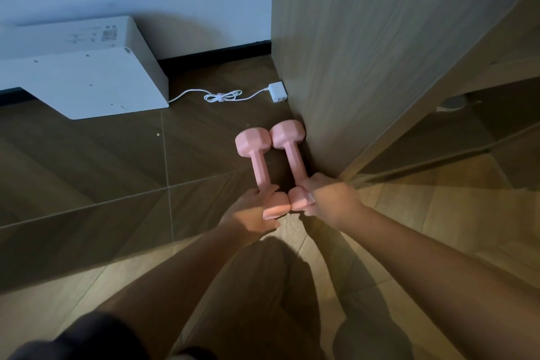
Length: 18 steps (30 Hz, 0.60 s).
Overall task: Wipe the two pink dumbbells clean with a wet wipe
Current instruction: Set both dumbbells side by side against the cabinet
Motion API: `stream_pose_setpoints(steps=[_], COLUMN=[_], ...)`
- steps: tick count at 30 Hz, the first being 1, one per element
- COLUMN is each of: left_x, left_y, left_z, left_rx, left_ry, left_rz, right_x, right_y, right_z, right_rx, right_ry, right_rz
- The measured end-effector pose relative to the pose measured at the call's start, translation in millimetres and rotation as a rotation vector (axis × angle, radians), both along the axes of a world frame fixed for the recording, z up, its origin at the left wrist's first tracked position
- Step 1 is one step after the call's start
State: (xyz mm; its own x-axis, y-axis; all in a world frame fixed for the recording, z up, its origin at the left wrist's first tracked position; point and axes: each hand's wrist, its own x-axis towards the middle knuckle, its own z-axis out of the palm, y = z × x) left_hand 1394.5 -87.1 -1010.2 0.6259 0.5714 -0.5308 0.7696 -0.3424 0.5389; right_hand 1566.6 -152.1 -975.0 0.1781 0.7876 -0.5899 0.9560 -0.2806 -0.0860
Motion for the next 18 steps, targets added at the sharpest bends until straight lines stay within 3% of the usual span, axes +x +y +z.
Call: stream_pose_setpoints(steps=[6,16,18], left_x=[8.2,11.9,9.4], left_y=[-5.1,-5.5,-9.2], left_z=[6.8,11.9,21.0], left_rx=[0.106,0.070,0.047], left_ry=[-0.008,0.080,0.148], left_rz=[0.025,0.036,0.025], right_x=[0.5,-5.4,-8.7], right_y=[-14.3,-8.4,-19.6], right_z=[-15.2,-13.3,-5.6], right_rx=[0.192,0.106,0.203], right_ry=[-0.095,-0.187,-0.143], right_rz=[0.066,0.040,0.012])
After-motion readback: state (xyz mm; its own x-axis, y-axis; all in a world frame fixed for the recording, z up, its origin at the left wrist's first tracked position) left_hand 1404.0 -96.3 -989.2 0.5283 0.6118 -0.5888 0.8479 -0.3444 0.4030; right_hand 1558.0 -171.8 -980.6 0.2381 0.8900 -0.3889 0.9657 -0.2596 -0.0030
